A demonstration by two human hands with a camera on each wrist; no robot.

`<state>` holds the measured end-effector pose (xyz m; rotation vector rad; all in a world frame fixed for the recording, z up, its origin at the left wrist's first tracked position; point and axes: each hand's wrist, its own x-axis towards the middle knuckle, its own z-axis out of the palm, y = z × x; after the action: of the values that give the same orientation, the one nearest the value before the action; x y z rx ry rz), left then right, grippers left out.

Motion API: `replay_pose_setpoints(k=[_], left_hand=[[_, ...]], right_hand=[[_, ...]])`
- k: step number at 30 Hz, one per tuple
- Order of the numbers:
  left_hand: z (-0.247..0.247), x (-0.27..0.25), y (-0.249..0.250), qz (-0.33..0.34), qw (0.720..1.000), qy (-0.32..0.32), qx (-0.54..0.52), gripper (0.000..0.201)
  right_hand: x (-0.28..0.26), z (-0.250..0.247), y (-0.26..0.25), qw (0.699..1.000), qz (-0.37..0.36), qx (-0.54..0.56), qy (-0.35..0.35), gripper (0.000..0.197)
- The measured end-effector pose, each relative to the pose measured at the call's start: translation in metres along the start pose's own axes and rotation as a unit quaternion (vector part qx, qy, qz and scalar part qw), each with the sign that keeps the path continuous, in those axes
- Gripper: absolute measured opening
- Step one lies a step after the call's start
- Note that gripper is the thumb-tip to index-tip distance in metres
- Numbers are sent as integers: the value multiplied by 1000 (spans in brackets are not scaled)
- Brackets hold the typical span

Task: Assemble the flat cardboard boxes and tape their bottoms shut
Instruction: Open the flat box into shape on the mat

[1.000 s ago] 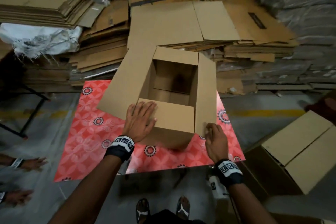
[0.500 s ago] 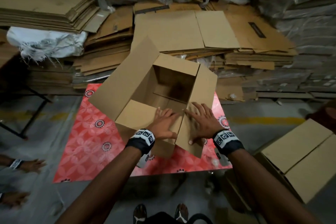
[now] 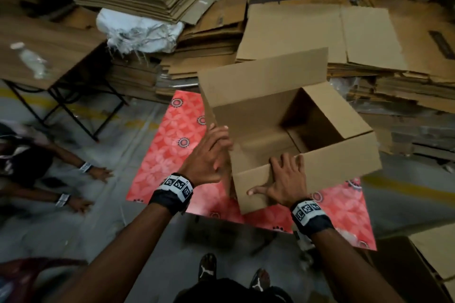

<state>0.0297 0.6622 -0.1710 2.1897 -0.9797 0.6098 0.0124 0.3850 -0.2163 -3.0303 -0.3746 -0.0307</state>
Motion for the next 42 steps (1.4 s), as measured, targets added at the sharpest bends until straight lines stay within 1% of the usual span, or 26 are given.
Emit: replay_pose_setpoints(k=[2,3,4,5,6,7,9,10,11,13,15,17,20,23,25,26,28,30,31,33,35,36,38,40,42], left_hand=[[-13,-22,-13,-31,998,60,18,52],[-18,-33,-20,-52,995,77,36,49],[-24,-44,-25,-78,992,81,62,47],[-28,-55,-30,-107,987,72,96,48],[-29,-67,-36,-137,981,45,132,50],[-29,-78,-40,-166,972,3,163,54],[-22,-92,-46,-225,947,-105,204,66],[-15,-96,-47,-254,935,-144,202,74],[-7,-95,-48,-283,928,-162,181,79],[11,-84,-46,-354,920,-141,97,85],[28,-64,-45,-416,898,-136,29,92],[41,-47,-49,-441,884,-153,8,96],[50,-35,-60,-437,883,-173,-1,92],[48,-25,-71,-435,883,-179,5,91],[45,-17,-75,-438,878,-187,42,90],[45,-11,-74,-427,880,-189,86,87],[43,5,-62,-361,894,-188,191,81],[51,22,-45,-282,894,-226,264,91],[58,31,-35,-252,894,-248,277,94],[79,49,-17,-215,909,-258,248,85],[103,68,1,-205,926,-261,180,68],[116,78,10,-203,930,-269,146,60],[143,99,28,-193,930,-297,101,51],[168,114,39,-180,927,-316,94,49],[188,121,43,-188,924,-318,98,48]], right_hand=[[7,1,-13,1000,17,-13,6,125],[11,1,-18,999,24,-19,9,124],[13,1,-23,999,32,-22,13,122],[16,0,-28,999,41,-24,17,121],[18,-1,-33,998,50,-24,20,121],[21,0,-38,998,59,-26,22,120],[28,1,-49,996,77,-32,28,121],[30,2,-55,995,87,-35,31,122],[33,4,-61,994,98,-38,34,122],[38,5,-73,991,120,-43,37,123],[41,6,-83,989,139,-43,31,122],[43,7,-87,988,145,-37,31,118],[43,6,-77,991,126,-2,40,100],[40,8,-50,994,74,58,64,78],[37,10,-28,991,51,98,77,71],[35,10,-17,989,52,108,81,68],[31,8,6,988,78,100,84,63],[30,3,29,985,125,84,85,60],[28,0,40,982,147,79,84,59],[25,-6,60,980,175,64,74,61],[20,-13,78,980,181,38,67,69],[17,-16,87,980,183,25,68,71],[11,-21,105,979,191,10,71,67],[5,-29,121,979,188,-3,74,61],[-3,-40,136,980,174,-31,92,61]])
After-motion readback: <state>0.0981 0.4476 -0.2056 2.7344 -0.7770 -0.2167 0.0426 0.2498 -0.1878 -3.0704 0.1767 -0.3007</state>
